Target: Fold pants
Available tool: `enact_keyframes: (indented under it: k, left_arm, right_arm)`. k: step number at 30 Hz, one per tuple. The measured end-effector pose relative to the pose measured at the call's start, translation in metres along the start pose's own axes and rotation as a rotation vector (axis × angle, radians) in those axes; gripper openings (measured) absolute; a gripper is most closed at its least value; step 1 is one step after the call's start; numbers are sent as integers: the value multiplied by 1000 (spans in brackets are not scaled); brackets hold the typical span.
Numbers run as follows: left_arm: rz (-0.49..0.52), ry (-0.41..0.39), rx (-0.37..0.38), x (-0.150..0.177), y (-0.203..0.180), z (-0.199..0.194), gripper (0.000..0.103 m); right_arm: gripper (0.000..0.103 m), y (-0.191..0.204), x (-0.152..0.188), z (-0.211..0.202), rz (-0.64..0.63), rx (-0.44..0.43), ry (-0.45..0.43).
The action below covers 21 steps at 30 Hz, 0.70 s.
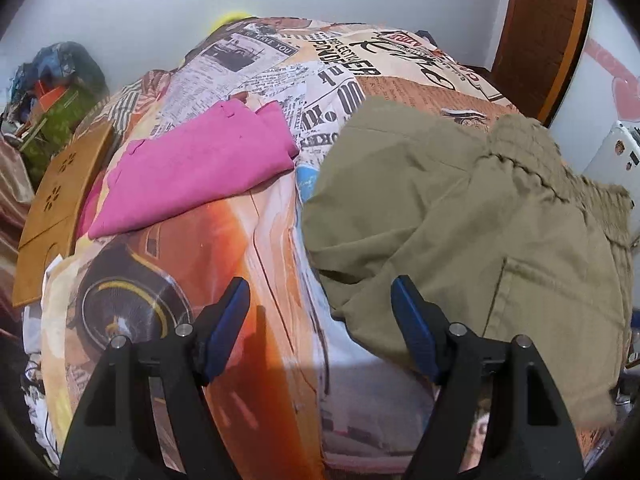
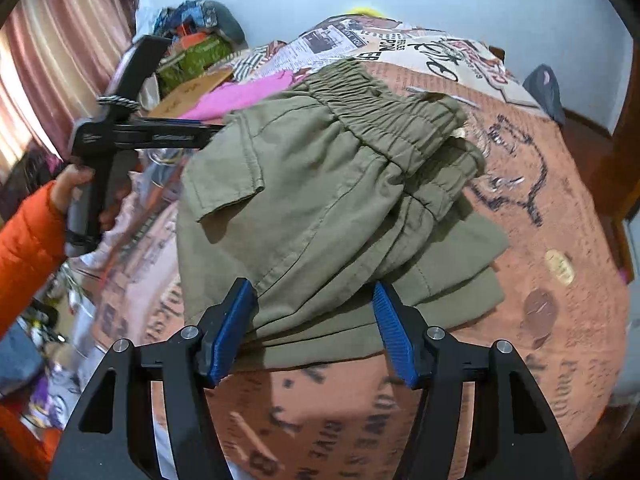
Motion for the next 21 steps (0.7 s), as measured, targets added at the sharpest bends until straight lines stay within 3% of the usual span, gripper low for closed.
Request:
enact_keyframes:
  k: [6, 12, 16, 21]
  left_arm:
    - [-11, -4, -5, 13, -17, -18, 73]
    - [-75, -12, 65, 22, -43, -33, 73]
    - [-113, -18, 97, 24, -52, -37, 73]
    - [-95, -75, 74, 11, -39, -61, 73]
  right_arm:
    - [57, -60, -5, 4, 10, 92, 12]
    - [57, -118, -21, 28, 50, 181, 15]
    - [57, -131, -33, 40, 31, 224, 26]
    - [56, -133, -49, 36, -5, 219, 27]
Point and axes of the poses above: each gripper's, at about its wrist camera, not at the fingertips, and z roughly the way its jaws point, y to its left, x to its underside, the point moved 9 cm from there along z, roughly the way its jaws point, and after that the axes turned 7 degrees about -y, right-handed, at the moved point
